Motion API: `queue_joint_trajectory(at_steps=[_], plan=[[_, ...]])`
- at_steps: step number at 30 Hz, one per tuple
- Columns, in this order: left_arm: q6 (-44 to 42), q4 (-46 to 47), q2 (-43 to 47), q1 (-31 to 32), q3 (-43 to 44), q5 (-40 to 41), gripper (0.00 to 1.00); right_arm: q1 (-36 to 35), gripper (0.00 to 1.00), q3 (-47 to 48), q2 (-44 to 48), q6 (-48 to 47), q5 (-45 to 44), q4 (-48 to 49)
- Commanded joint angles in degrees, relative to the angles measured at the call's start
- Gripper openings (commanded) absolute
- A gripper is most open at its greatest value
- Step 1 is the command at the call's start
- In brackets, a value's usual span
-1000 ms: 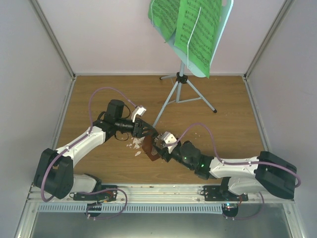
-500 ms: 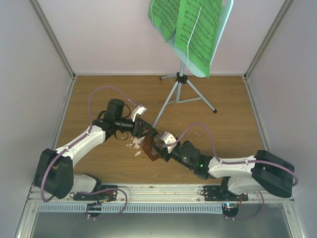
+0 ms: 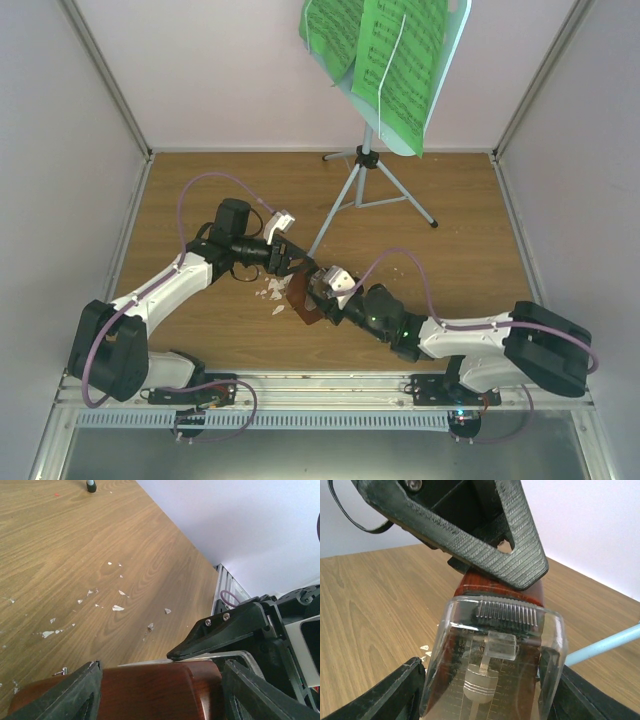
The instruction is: Pack up the instrument practice props
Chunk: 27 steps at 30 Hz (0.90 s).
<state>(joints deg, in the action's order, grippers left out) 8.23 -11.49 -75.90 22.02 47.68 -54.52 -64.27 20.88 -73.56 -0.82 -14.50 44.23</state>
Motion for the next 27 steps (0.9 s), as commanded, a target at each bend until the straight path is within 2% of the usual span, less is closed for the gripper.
queue_joint_trajectory(at_steps=[1,12,16,22,27], plan=[[-1.11,0.59,1.16,-0.33,1.36,0.25,0.66,0.27,0.51,-0.57,-1.76,0.28,-0.39,4.65],[-1.20,0.51,1.42,-0.53,1.43,0.80,0.66,0.22,0.51,-2.41,-3.59,3.54,-0.46,5.17],[-1.12,0.27,3.08,-1.12,1.49,4.80,0.68,0.28,0.51,-2.71,-4.58,3.97,-0.53,5.19],[1.70,4.23,9.38,-8.33,-0.98,6.79,0.77,0.15,0.51,-2.05,-5.27,2.84,-0.35,3.73],[1.71,4.10,10.32,-10.25,-1.06,6.76,0.83,0.19,0.52,-1.66,-5.92,2.32,-0.06,2.55]])
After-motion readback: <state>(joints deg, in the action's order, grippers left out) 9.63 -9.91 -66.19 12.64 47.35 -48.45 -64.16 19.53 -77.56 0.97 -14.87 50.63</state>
